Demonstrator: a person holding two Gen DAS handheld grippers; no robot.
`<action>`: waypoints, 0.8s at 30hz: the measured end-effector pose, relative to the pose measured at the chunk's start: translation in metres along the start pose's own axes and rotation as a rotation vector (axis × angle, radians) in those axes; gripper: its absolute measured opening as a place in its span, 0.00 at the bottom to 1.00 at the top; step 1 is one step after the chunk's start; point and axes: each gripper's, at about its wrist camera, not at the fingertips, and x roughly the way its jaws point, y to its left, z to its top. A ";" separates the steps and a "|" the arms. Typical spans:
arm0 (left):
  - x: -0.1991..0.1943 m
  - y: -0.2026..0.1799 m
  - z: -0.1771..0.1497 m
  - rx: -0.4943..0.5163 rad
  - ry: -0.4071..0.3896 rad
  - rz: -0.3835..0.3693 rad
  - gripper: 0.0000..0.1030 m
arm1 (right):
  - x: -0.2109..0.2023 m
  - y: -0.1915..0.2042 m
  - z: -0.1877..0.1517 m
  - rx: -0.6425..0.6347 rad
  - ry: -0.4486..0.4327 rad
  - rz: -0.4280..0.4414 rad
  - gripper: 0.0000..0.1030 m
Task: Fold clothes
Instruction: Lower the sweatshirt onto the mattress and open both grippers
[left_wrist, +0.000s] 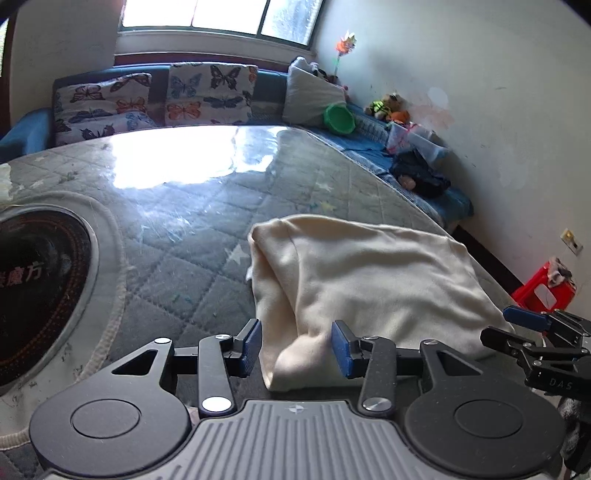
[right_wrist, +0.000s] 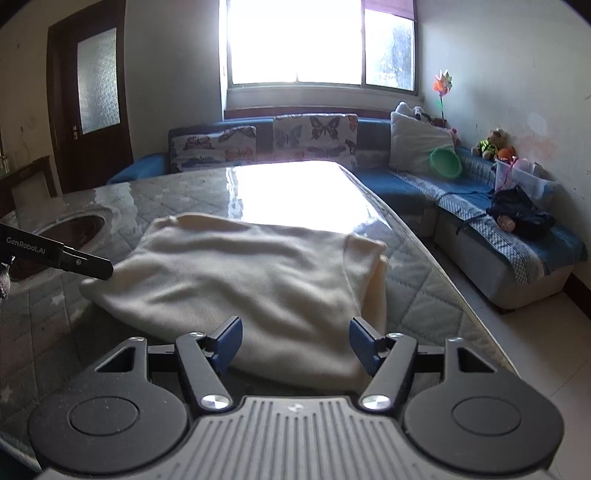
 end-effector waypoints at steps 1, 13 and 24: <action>0.002 0.000 0.000 -0.001 0.003 0.010 0.43 | 0.003 0.002 0.001 -0.001 -0.001 0.003 0.64; -0.004 0.000 0.004 -0.015 -0.023 0.040 0.43 | 0.010 0.003 0.003 -0.009 -0.003 0.008 0.66; 0.025 -0.011 0.006 0.005 0.031 0.051 0.45 | 0.027 -0.002 0.004 0.026 0.014 0.032 0.67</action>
